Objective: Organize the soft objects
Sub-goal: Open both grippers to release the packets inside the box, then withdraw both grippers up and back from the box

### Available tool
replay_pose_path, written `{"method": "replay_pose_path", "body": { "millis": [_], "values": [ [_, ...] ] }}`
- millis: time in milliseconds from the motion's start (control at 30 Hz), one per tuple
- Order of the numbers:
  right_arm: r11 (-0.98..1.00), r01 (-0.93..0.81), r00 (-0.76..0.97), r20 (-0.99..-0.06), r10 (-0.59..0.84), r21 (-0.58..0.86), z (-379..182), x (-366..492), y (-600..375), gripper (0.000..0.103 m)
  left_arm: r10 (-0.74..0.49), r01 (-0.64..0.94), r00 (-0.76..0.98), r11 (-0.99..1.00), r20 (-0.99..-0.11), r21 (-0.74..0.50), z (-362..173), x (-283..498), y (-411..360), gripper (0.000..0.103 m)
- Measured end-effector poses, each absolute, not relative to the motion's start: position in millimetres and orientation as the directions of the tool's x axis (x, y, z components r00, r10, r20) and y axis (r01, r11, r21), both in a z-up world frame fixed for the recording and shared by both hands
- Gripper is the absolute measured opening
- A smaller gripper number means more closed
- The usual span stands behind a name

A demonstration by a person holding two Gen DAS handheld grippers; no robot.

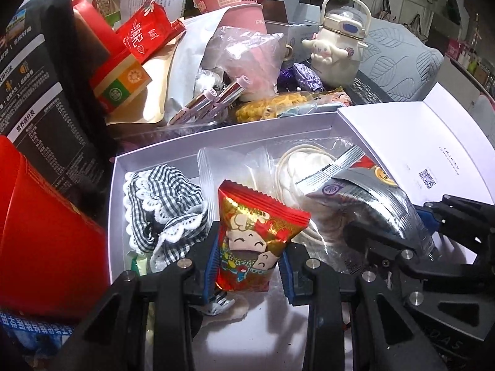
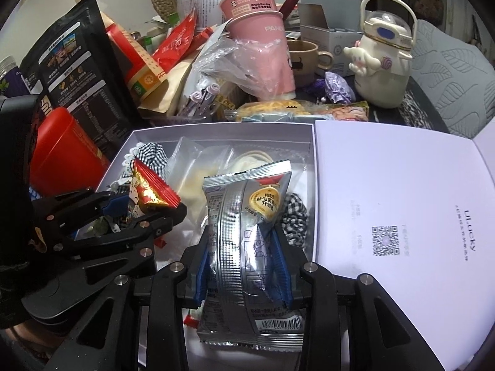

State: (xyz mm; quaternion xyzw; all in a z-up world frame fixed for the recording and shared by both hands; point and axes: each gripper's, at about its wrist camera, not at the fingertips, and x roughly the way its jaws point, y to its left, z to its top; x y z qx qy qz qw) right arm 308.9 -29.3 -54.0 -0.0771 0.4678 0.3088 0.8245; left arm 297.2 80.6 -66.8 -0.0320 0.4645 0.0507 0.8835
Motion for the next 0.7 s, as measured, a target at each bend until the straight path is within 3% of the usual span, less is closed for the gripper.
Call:
{"method": "replay_pose_path", "body": {
  "millis": [167, 400, 500, 533, 600, 700],
  "values": [
    [0.808, -0.571, 0.395, -0.814, 0.425, 0.144, -47.8, 308.1, -34.9, 0.049, 0.076, -0.122, 0.567, 0.993, -0.820, 0.008, -62.8, 294.7, 79.1, 0.033],
    [0.818, -0.558, 0.430, -0.794, 0.431, 0.142, -33.3, 304.0, -47.1, 0.049, 0.072, -0.132, 0.583, 0.991, -0.809, -0.007, -51.2, 292.5, 76.0, 0.033],
    [0.823, -0.551, 0.442, -0.787, 0.431, 0.142, -27.4, 301.4, -51.8, 0.049, 0.079, -0.146, 0.583, 0.989, -0.808, -0.009, -49.0, 291.5, 77.6, 0.048],
    [0.824, -0.549, 0.446, -0.786, 0.429, 0.140, -25.7, 300.5, -53.0, 0.049, 0.087, -0.151, 0.586, 0.989, -0.805, -0.003, -47.7, 290.4, 77.7, 0.061],
    [0.827, -0.547, 0.456, -0.782, 0.425, 0.131, -21.7, 298.1, -55.0, 0.050, 0.103, -0.159, 0.604, 0.987, -0.791, 0.007, -44.4, 287.8, 77.2, 0.076],
    [0.830, -0.544, 0.459, -0.784, 0.417, 0.123, -20.0, 297.2, -55.3, 0.051, 0.116, -0.169, 0.614, 0.986, -0.781, 0.014, -40.0, 286.0, 78.3, 0.078]
  ]
}}
